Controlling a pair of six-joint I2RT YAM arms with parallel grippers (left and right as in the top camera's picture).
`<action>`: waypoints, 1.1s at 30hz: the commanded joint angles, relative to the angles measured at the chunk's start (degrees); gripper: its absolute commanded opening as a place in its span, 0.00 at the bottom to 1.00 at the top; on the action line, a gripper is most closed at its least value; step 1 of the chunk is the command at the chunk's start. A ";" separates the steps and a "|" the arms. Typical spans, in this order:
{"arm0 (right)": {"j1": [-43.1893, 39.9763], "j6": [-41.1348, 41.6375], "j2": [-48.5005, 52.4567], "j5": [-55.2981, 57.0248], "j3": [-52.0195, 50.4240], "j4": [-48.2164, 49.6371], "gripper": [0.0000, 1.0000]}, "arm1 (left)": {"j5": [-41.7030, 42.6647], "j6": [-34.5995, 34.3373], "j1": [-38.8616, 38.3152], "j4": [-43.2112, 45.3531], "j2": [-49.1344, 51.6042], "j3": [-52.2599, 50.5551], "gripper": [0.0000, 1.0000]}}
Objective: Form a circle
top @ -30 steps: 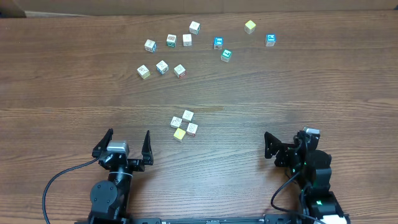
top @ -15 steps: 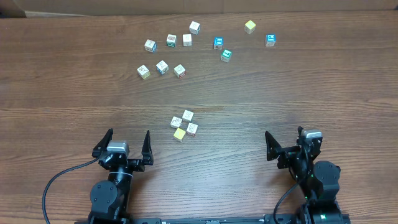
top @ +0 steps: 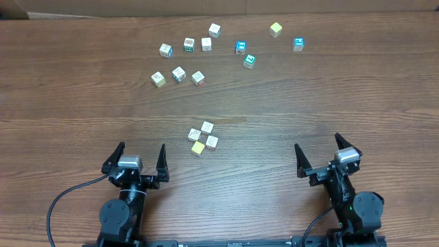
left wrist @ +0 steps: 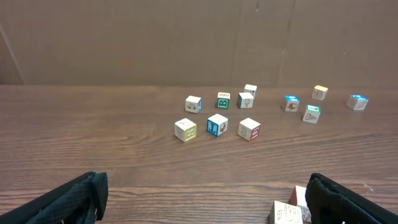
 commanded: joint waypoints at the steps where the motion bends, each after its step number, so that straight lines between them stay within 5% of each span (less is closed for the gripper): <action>1: -0.07 0.63 -1.70 -0.50 -0.59 0.28 1.00 | 0.26 1.51 0.22 0.04 -0.66 -0.20 1.00; 33: -0.07 2.34 -1.66 -0.48 -0.59 0.46 1.00 | 0.28 1.51 0.22 0.04 -0.66 -0.20 1.00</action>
